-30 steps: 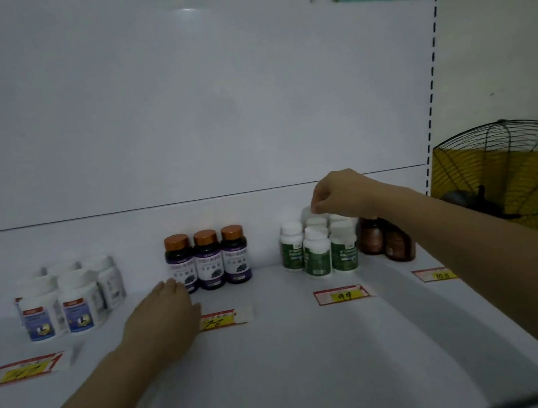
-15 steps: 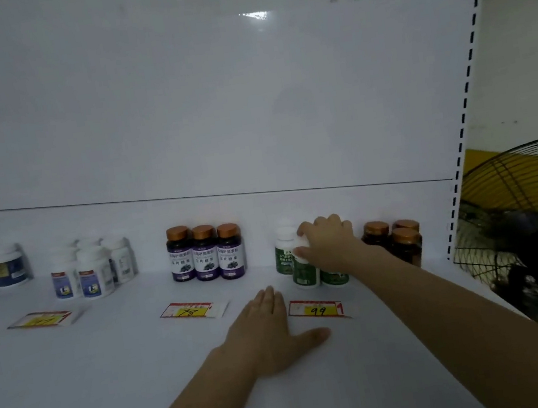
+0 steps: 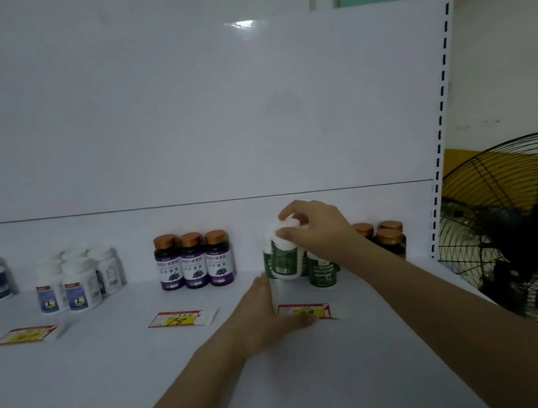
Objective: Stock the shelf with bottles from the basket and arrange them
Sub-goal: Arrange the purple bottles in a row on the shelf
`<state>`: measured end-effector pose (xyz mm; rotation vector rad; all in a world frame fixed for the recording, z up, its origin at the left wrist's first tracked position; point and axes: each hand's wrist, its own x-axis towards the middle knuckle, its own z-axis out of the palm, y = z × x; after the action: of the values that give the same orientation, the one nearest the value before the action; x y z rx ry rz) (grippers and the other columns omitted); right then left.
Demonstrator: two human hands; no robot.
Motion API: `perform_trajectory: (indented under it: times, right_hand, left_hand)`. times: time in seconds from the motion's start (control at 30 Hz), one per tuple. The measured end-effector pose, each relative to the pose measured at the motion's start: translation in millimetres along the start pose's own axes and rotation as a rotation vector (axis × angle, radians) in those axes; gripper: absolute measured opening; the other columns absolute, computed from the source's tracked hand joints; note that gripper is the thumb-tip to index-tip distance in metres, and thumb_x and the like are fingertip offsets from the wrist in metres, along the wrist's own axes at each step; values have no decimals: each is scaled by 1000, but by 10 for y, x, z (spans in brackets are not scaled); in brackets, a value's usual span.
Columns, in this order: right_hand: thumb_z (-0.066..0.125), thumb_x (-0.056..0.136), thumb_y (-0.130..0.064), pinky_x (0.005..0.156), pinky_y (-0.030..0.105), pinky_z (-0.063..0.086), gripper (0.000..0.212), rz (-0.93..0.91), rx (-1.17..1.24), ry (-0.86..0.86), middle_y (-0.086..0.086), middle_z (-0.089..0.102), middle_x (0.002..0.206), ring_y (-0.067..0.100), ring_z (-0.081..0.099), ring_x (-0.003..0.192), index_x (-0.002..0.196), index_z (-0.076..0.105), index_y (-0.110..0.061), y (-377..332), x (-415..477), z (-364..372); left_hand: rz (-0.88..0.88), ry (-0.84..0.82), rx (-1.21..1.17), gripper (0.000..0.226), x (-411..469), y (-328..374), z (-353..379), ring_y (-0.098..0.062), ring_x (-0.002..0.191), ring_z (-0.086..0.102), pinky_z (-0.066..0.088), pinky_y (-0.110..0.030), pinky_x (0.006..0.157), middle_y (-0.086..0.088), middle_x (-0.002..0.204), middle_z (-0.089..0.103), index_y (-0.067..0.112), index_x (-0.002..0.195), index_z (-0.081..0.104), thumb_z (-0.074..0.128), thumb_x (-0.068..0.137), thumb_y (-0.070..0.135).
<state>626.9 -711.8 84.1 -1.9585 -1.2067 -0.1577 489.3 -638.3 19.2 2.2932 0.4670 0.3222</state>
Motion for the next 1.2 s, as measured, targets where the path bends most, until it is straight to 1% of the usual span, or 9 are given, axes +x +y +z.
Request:
perform_trajectory:
  times: [0.07,0.13,0.2,0.3,0.47,0.6,0.8,1.07,1.2]
  right_hand:
    - [66,86,-38,73,25,49,28,43,187,11,0,58,102,16,58,93,108,63,-21,-76,-48,-91]
    - [68,84,-40,71,25,52,27,62,233,9,-1,60,99,15,60,89,103,62,-21,-89,-101,-90]
    - [69,82,-43,74,28,56,28,86,282,19,0,63,99,15,62,90,99,63,-20,-36,-138,-28]
    - [70,81,-45,83,42,58,30,147,436,34,3,69,96,22,67,92,94,64,-18,62,-161,81]
    - [59,92,-37,84,40,57,29,214,624,50,9,69,98,29,67,94,99,63,-8,150,-224,204]
    - [58,92,-38,84,41,57,31,223,603,41,9,70,97,30,67,94,100,64,-9,188,-210,241]
    - [57,93,-36,81,38,57,31,217,622,39,10,70,95,25,67,87,101,63,-7,220,-235,245]
    - [56,93,-37,84,40,57,30,210,619,38,10,70,97,29,68,93,102,63,-9,230,-251,259]
    - [56,93,-36,84,41,57,30,210,619,38,10,70,97,29,68,93,103,63,-8,228,-256,252]
  left_hand:
    - [47,15,-343,48,49,52,-71,16,79,55,44,-2,60,24,102,55,34,114,44,73,80,16]
    - [58,28,-471,50,90,1,-102,11,81,60,44,-3,59,23,99,61,25,123,50,73,80,15]
    - [67,40,-513,41,81,-40,-102,4,85,67,48,-5,63,12,98,71,17,118,59,72,80,15]
    - [49,51,-520,35,94,-116,-88,-6,86,70,52,-12,68,5,94,74,15,111,64,75,77,15]
    - [47,41,-469,30,131,-107,-91,-1,79,69,50,-9,61,10,87,72,23,101,62,77,76,19]
    - [72,29,-411,28,151,-117,-87,-6,87,67,50,-9,65,10,92,70,27,99,61,77,76,23]
    - [89,6,-420,26,160,-141,-75,-14,92,68,54,-25,86,5,97,71,30,93,60,78,74,23]
    - [98,13,-397,31,146,-143,-85,-13,94,67,52,-23,85,4,101,69,25,101,59,76,76,25]
    - [109,6,-420,27,143,-149,-78,-13,93,67,53,-25,86,5,99,70,30,93,60,77,75,23]
